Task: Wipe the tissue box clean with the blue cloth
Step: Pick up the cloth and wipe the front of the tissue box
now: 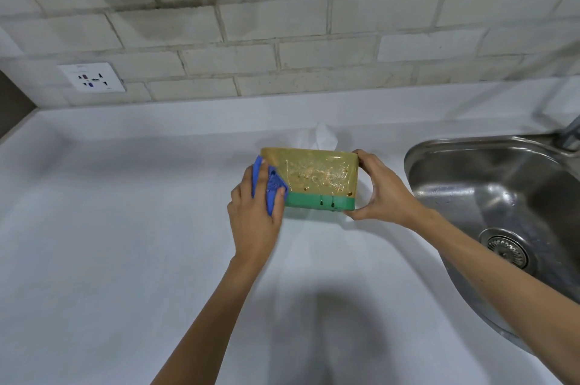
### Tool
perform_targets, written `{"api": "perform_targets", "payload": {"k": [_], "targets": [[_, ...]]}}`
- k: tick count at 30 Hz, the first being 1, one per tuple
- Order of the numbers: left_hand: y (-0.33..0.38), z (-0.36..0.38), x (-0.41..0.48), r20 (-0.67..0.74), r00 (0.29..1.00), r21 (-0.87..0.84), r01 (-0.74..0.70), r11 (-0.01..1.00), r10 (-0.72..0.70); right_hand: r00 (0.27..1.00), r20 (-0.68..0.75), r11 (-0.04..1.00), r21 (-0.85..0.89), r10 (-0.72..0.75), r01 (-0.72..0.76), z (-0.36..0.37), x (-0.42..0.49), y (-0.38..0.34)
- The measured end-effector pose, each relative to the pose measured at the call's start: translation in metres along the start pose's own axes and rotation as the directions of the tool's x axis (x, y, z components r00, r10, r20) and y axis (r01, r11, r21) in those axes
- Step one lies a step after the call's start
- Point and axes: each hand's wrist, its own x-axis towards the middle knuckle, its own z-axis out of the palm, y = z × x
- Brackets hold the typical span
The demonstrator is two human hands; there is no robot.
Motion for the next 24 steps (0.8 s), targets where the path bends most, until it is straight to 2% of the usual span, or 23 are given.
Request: {"api": "perform_targets", "payload": {"k": [4, 6, 9, 13, 15, 17, 19, 24], "targets": [[-0.003, -0.003, 0.016, 0.001, 0.995, -0.121, 0.096, 0.988, -0.096, 1.000, 0.003, 1.000, 0.003, -0.010, 0.010, 0.000, 0.000, 0.000], [0.005, -0.003, 0.038, -0.013, 0.995, -0.088, 0.097, 0.991, -0.098, 1.000, 0.002, 1.000, 0.000, -0.010, 0.010, 0.000, 0.000, 0.000], [0.021, 0.000, 0.048, -0.021, 1.000, 0.075, -0.010, 0.997, 0.012, 1.000, 0.000, 1.000, -0.006, -0.001, 0.001, 0.000, 0.001, 0.000], [0.011, -0.001, 0.006, -0.028, 0.974, 0.227, -0.213, 0.950, 0.225, 1.000, 0.009, 1.000, -0.005, 0.005, -0.005, 0.000, 0.001, 0.001], [-0.002, -0.004, -0.001, -0.034, 0.973, 0.203, -0.217, 0.955, 0.229, 1.000, 0.008, 1.000, -0.002, 0.007, -0.007, 0.000, 0.001, 0.000], [0.001, -0.005, 0.012, -0.042, 0.990, 0.135, -0.127, 0.983, 0.134, 1.000, 0.008, 1.000, 0.010, 0.007, -0.007, 0.000, 0.001, 0.000], [0.019, -0.001, 0.026, -0.055, 0.996, 0.145, -0.064, 0.987, 0.073, 1.000, 0.004, 1.000, 0.015, 0.005, -0.005, 0.001, 0.002, 0.000], [0.035, 0.010, 0.006, -0.020, 0.951, 0.355, -0.282, 0.891, 0.309, 1.000, 0.001, 1.000, 0.007, 0.009, -0.009, 0.001, 0.003, 0.001]]}}
